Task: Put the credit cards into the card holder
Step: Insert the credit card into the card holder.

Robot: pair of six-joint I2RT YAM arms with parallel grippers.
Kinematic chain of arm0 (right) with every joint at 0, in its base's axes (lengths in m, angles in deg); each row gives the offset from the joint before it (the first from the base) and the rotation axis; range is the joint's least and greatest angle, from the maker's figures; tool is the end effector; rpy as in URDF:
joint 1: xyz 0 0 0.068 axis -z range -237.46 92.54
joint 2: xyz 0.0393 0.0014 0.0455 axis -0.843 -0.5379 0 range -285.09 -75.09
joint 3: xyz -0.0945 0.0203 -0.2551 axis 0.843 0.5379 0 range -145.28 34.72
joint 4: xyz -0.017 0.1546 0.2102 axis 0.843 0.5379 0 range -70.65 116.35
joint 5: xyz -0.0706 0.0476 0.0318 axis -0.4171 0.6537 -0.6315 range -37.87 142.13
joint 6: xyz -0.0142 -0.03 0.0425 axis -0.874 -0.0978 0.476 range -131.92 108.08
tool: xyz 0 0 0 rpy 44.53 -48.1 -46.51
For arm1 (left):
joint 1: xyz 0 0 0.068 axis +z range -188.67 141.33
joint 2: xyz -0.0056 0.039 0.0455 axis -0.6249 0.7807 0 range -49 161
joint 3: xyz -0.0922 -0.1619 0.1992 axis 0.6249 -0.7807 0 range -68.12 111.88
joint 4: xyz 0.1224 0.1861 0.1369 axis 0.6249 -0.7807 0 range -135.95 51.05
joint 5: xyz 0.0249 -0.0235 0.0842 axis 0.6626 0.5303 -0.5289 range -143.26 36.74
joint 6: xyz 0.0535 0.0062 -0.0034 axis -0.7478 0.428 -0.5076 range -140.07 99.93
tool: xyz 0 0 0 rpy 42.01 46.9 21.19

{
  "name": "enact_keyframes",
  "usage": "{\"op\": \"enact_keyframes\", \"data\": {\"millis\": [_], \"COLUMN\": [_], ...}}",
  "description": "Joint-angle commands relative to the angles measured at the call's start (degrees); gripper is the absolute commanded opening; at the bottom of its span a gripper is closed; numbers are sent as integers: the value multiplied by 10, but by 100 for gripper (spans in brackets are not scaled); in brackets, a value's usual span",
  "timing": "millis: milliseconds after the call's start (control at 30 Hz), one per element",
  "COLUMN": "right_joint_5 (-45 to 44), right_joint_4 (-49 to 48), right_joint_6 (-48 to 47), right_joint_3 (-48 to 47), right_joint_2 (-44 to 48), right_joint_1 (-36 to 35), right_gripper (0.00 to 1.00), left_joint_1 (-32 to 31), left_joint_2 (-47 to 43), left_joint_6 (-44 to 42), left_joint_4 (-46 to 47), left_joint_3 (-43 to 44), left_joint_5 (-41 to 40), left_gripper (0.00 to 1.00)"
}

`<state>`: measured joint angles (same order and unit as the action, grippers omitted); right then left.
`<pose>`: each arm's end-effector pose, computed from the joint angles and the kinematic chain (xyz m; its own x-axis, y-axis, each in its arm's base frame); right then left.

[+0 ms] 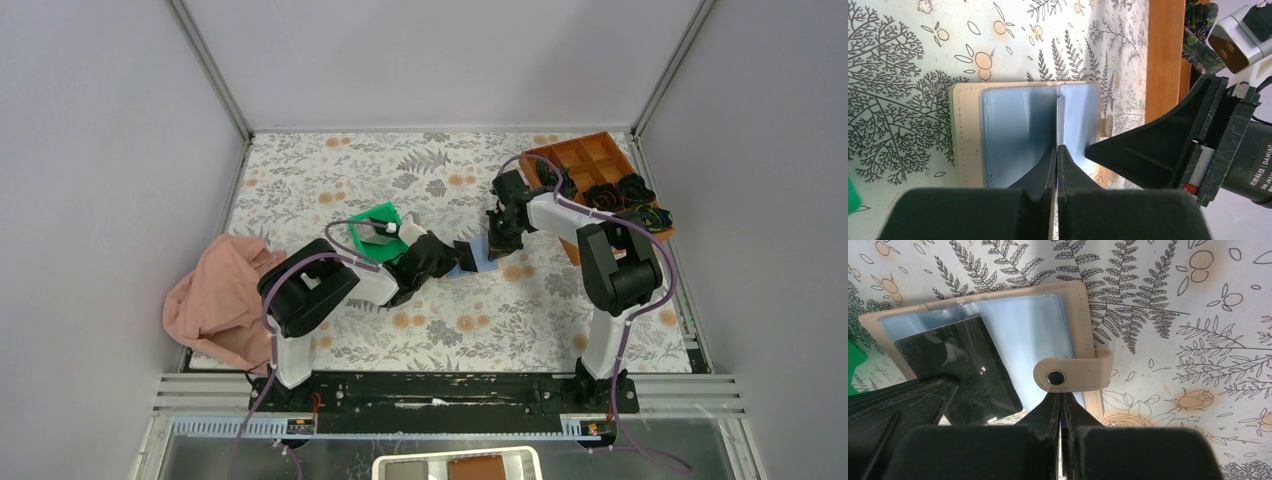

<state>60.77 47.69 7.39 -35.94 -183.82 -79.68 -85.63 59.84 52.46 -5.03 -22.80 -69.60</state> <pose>0.3482 0.1480 0.1596 -0.9427 -0.0319 -0.3321 -0.1248 0.9568 0.2624 0.2545 -0.2579 0.1173 -0.6109 -0.6869 -0.3935 -0.1613 0.5947 -0.7876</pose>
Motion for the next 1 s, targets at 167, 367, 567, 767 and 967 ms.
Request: {"op": "enact_keyframes", "data": {"millis": [167, 367, 567, 767, 967], "right_joint_5": [-7, -10, -12, -15, -17], "right_joint_4": [-3, -2, -1, 2, 1], "right_joint_6": [-6, -6, -6, -7, -7], "right_joint_3": [-13, -11, -11, -14, -14], "right_joint_2": [-12, -15, -20, -23, -26], "right_joint_1": [7, 6, 7, 7, 7], "right_gripper": [0, 0, 0, 0, 0], "left_joint_1": [-5, -7, -9, -11, -15], "left_joint_2": [20, 30, 36, 42, 49], "left_joint_6": [-13, -6, -5, -12, -20], "left_joint_4": [17, 29, 39, 42, 54], "left_joint_3": [3, -9, -21, -35, -49], "left_joint_5": [-22, -17, -12, -2, 11], "left_gripper": [0, 0, 0, 0, 0]}}
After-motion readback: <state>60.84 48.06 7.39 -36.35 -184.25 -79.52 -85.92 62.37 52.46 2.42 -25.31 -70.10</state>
